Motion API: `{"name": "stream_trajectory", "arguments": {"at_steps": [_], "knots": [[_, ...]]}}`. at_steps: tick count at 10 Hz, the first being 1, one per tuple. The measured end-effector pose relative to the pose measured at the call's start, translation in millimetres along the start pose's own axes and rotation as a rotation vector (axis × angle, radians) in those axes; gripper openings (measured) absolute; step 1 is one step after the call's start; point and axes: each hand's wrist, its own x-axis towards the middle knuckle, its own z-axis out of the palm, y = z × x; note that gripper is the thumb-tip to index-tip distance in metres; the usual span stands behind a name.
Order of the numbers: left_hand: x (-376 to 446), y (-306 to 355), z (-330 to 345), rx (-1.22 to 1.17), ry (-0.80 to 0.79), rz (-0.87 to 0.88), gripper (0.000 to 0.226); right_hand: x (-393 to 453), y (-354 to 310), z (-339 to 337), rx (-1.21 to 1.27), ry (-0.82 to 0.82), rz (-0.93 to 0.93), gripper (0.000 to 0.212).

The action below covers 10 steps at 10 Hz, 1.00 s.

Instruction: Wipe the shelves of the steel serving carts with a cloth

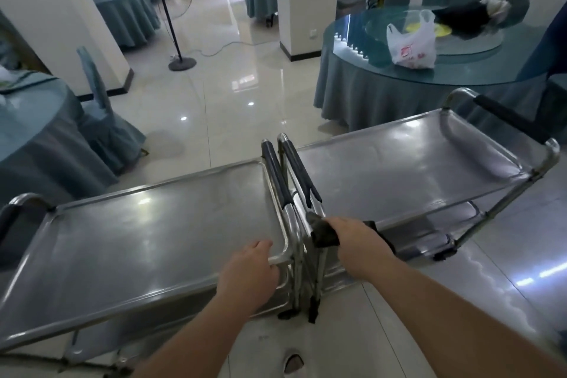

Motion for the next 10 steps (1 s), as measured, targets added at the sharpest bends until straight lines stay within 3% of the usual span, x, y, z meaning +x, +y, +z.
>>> {"name": "stream_trajectory", "arguments": {"at_steps": [4,6,9,10], "knots": [[112.1,-38.6,20.1,-0.045,-0.112,-0.083,0.06,168.0,-13.0,41.4,-0.27,0.141,-0.238,0.067],[131.8,-52.2,24.6,-0.034,-0.15,-0.113,0.058,168.9,6.0,89.8,-0.425,-0.178,-0.227,0.096],[148.9,-13.9,12.9,-0.007,-0.054,-0.148,0.058,175.6,5.5,69.4,-0.273,-0.276,-0.248,0.092],[146.0,8.3,6.2,-0.014,0.004,-0.16,0.056,172.4,6.6,50.4,-0.211,-0.229,-0.301,0.084]]}}
